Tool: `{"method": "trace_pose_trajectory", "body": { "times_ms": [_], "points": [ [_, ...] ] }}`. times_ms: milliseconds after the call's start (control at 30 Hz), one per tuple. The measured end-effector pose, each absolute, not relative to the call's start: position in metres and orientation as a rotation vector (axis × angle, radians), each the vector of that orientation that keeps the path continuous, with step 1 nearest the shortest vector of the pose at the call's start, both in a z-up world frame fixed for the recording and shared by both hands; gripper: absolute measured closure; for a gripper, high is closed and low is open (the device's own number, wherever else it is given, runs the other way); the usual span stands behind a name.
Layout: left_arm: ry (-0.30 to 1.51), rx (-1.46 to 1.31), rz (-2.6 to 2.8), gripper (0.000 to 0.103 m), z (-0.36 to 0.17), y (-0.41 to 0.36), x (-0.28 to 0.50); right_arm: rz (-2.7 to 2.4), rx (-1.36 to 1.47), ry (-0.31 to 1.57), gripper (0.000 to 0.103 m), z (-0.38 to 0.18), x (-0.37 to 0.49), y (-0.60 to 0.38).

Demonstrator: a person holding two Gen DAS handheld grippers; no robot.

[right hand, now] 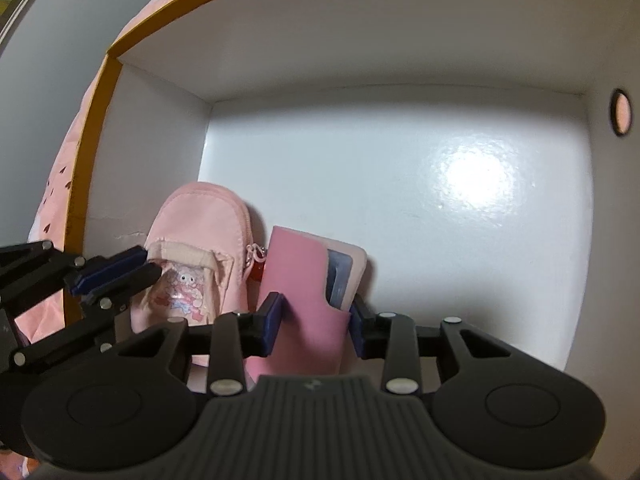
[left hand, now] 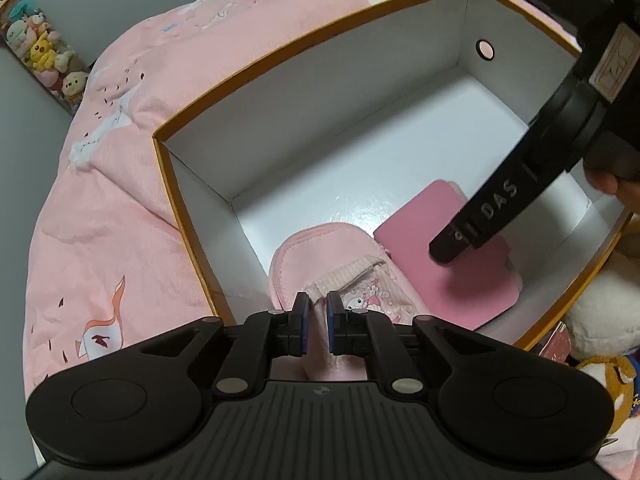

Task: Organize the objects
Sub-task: 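Open both tools to release the pouch and card case, then withdraw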

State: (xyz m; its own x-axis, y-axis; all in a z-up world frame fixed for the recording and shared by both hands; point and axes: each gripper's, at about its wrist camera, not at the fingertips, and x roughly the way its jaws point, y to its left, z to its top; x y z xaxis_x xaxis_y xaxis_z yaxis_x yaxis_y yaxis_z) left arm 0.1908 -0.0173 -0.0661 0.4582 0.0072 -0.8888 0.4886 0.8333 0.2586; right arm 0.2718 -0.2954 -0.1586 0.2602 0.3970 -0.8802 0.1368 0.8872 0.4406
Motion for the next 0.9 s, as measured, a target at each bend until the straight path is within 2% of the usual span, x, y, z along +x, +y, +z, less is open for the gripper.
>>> {"method": "trace_pose_trajectory", "body": {
  "times_ms": [100, 233, 433, 800, 900],
  "points": [
    [1.066, 0.518, -0.316, 0.093, -0.065, -0.017, 0.193, 0.201, 0.448, 1.314, 0.064, -0.159, 0.274, -0.291],
    [1.077, 0.552, -0.320, 0.093, -0.069, -0.020, 0.191, 0.153, 0.333, 1.340, 0.052, -0.160, 0.278, -0.282],
    [1.083, 0.626, -0.320, 0.093, -0.077, -0.028, 0.187, 0.147, 0.226, 1.319, 0.056, -0.152, 0.274, -0.270],
    [1.137, 0.680, -0.355, 0.091, -0.084, -0.025, 0.194, 0.164, 0.178, 1.305, 0.057, -0.154, 0.278, -0.261],
    [1.113, 0.661, -0.364, 0.087, -0.080, -0.021, 0.193, 0.159, 0.179, 1.295, 0.057, -0.153, 0.276, -0.261]
  ]
}}
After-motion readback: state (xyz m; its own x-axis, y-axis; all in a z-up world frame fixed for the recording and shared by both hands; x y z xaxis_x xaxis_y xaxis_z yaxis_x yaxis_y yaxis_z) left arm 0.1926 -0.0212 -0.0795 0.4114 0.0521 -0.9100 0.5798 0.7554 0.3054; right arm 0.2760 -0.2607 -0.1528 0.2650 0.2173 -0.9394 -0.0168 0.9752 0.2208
